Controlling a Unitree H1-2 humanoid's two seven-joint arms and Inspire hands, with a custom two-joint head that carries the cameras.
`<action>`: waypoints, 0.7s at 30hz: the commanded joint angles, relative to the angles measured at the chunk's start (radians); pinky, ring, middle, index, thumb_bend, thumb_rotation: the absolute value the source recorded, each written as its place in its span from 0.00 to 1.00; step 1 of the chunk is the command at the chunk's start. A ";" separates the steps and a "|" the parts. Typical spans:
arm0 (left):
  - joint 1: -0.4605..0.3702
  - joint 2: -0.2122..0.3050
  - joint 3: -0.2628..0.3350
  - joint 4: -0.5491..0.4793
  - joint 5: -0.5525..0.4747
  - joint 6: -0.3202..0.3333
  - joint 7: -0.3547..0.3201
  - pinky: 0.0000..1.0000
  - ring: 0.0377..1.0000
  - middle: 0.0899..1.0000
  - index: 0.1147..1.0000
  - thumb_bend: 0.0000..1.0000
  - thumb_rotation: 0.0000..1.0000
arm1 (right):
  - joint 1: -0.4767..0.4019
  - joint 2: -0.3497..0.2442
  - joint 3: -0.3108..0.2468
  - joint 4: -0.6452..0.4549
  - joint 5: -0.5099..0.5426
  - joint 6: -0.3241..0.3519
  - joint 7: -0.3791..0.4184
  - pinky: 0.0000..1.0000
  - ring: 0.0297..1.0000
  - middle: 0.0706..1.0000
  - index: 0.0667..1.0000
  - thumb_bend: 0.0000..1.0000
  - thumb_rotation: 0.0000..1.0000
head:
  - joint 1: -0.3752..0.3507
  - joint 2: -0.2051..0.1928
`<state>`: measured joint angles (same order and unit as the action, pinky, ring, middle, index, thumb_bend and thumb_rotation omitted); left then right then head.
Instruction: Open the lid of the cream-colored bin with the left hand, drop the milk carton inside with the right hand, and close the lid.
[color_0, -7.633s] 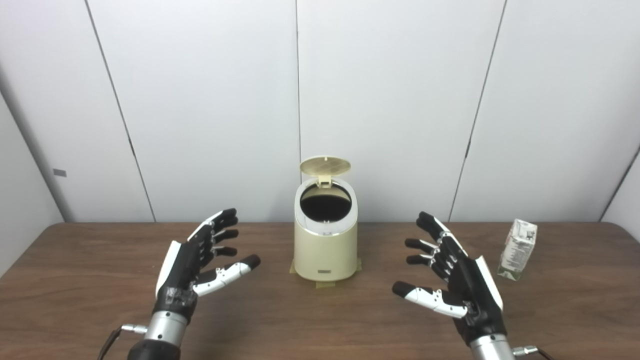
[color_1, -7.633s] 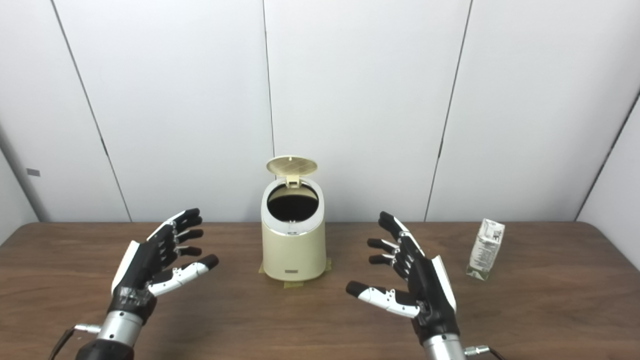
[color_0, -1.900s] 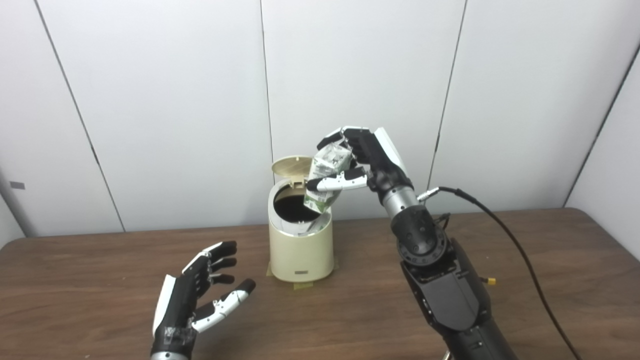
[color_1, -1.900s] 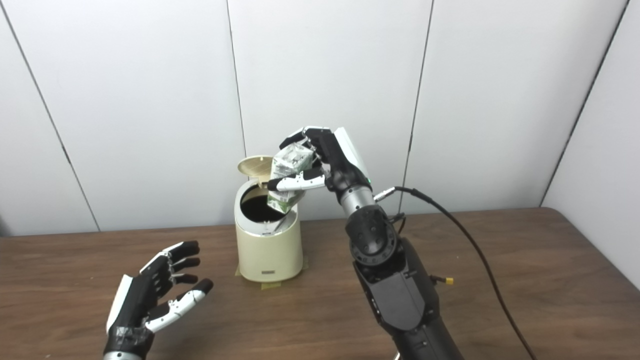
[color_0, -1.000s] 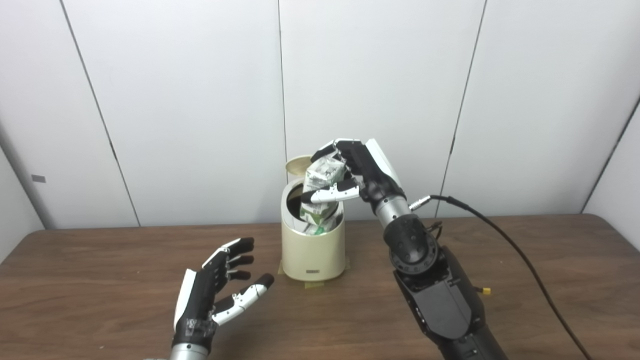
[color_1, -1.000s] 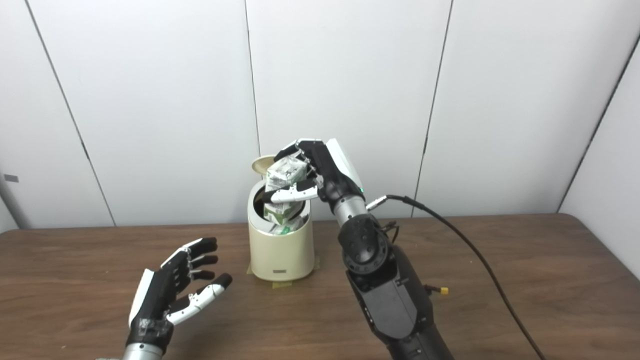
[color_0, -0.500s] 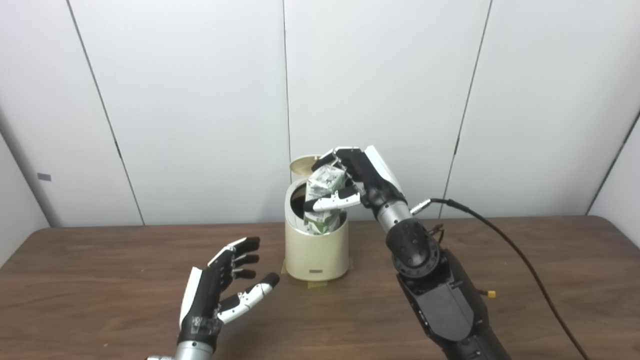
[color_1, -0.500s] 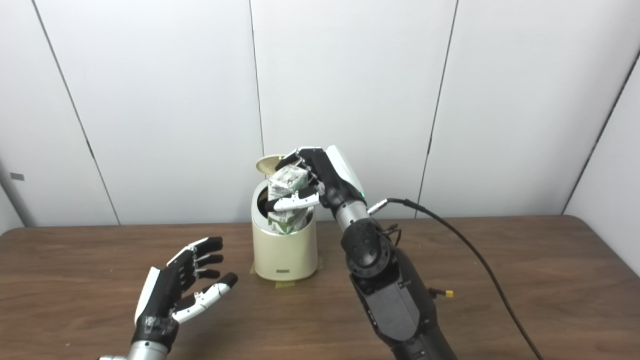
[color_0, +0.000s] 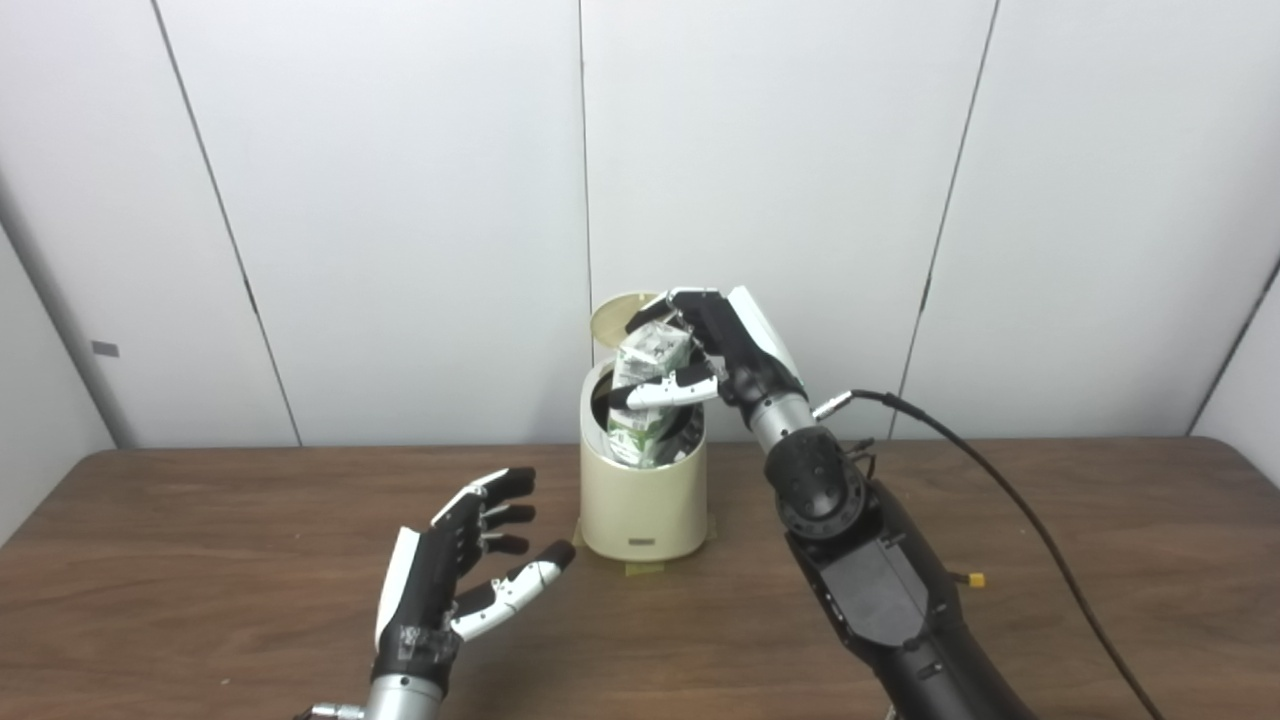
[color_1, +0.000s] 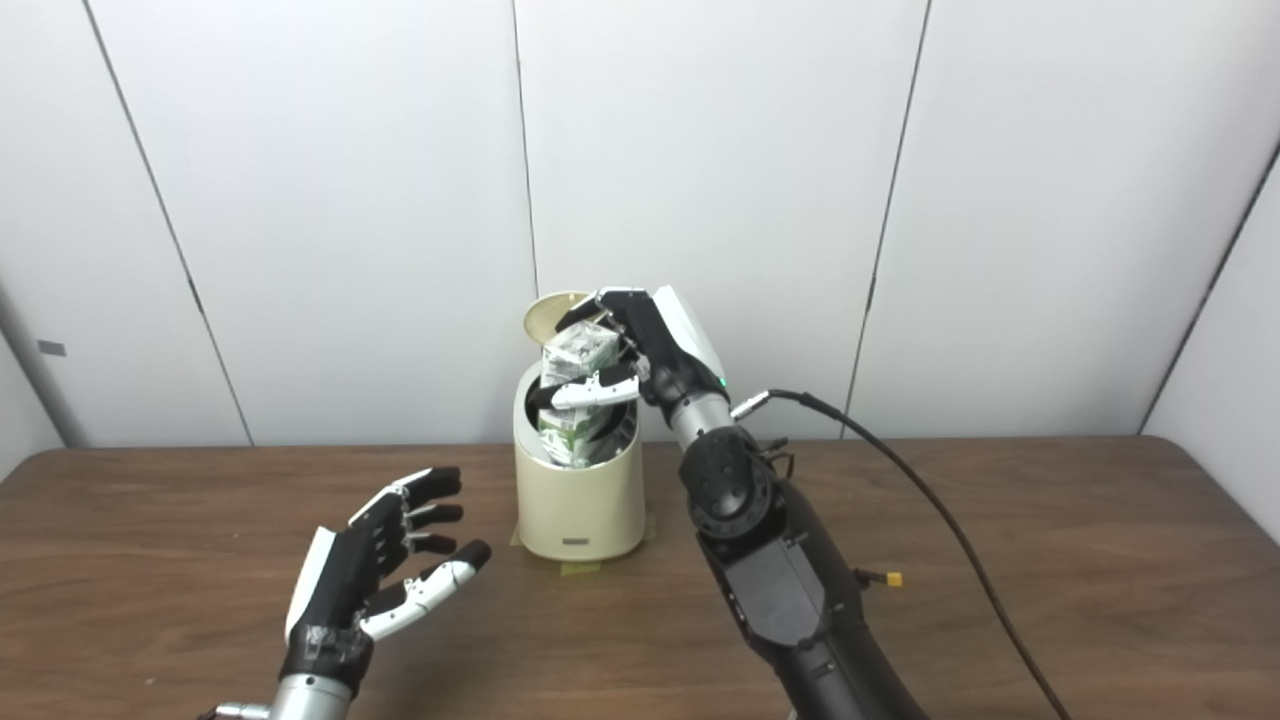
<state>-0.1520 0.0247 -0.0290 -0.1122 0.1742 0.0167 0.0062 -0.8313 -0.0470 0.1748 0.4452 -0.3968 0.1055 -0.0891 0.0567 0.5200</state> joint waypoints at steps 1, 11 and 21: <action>-0.023 -0.006 -0.002 -0.047 0.005 -0.022 0.014 0.63 0.73 0.78 0.74 0.71 0.22 | -0.065 0.003 -0.006 0.000 -0.004 -0.033 -0.029 0.27 0.30 0.40 0.48 0.53 0.00 | 0.002 0.003; -0.014 -0.004 -0.006 -0.060 0.015 -0.019 0.014 0.63 0.73 0.78 0.73 0.71 0.23 | -0.086 0.013 -0.006 0.020 -0.002 -0.051 -0.058 0.26 0.29 0.40 0.49 0.52 0.00 | 0.005 0.008; 0.000 -0.011 -0.015 -0.082 0.000 -0.008 0.002 0.61 0.72 0.78 0.73 0.70 0.21 | -0.099 0.011 0.005 0.084 -0.022 -0.150 -0.106 0.27 0.31 0.41 0.48 0.53 0.00 | 0.009 0.014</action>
<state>-0.1274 0.0222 -0.0404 -0.1523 0.1766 0.0226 0.0036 -0.8566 -0.0376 0.1805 0.5448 -0.4103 0.0017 -0.1642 0.0644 0.5338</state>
